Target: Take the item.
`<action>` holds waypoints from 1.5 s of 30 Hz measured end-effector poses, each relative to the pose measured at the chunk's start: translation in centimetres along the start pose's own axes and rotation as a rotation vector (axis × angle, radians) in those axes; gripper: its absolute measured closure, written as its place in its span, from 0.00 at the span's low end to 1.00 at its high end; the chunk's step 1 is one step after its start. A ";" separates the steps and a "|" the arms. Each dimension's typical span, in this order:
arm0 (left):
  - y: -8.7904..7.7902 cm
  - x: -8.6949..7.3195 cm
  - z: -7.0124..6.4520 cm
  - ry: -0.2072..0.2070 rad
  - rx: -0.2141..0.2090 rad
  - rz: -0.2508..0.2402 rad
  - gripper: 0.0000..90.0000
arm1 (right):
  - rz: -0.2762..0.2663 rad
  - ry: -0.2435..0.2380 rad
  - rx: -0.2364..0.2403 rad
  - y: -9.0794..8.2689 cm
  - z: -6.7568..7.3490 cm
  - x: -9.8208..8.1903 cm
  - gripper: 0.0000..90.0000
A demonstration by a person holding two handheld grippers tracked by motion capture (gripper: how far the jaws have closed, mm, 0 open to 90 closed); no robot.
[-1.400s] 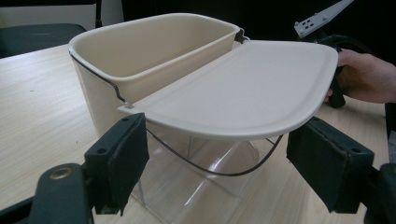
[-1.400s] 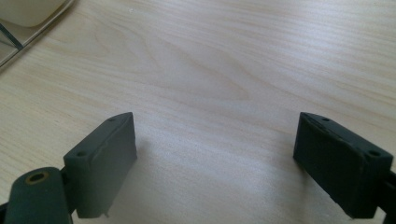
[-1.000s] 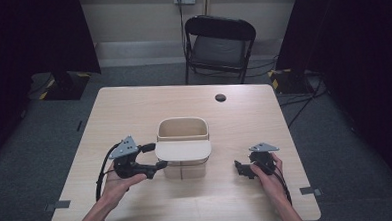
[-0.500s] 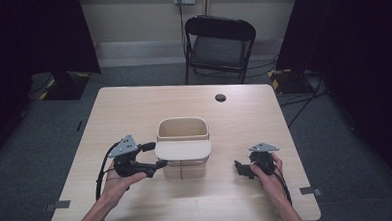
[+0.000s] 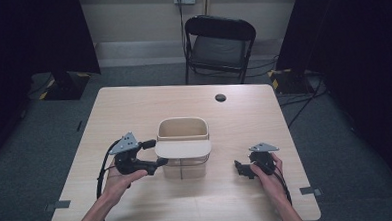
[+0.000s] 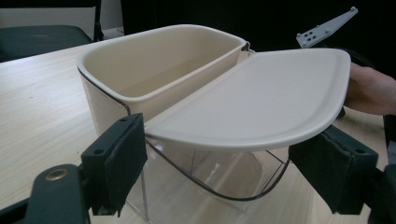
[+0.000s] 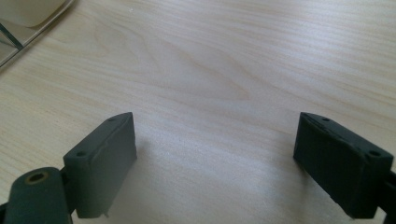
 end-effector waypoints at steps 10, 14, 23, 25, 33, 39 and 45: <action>0.2 0.2 0.2 -0.003 -0.004 0.006 0.20 | 0.000 -0.001 0.000 0.0 0.0 0.0 0.14; 0.2 0.2 0.3 -0.004 -0.002 0.005 0.20 | 0.000 -0.001 0.000 0.0 0.0 0.0 0.14; 0.4 0.5 0.3 -0.009 0.010 -0.001 0.20 | 0.000 -0.001 0.000 0.0 0.0 0.0 0.14; 0.4 0.6 0.4 -0.008 0.011 0.000 0.20 | 0.001 0.000 0.000 0.0 0.0 0.0 0.14; 0.6 0.9 0.7 -0.012 0.005 -0.001 0.19 | 0.001 0.000 0.000 0.0 0.0 0.0 0.14; 0.5 0.8 0.8 -0.007 0.005 0.005 0.20 | 0.001 0.000 0.000 0.0 0.0 0.0 0.14; 0.5 0.8 0.9 -0.011 0.002 -0.002 0.21 | 0.000 -0.001 0.000 0.0 0.0 0.0 0.14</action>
Point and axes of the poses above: each handheld gripper's, and its own axes: y roughly forward along the jaws, x roughly out of its top, z roughly to its left, the point moved 1 cm from there along y, roughly forward along the jaws, and after that the axes turned 12 degrees about y, right-handed, at the moved point
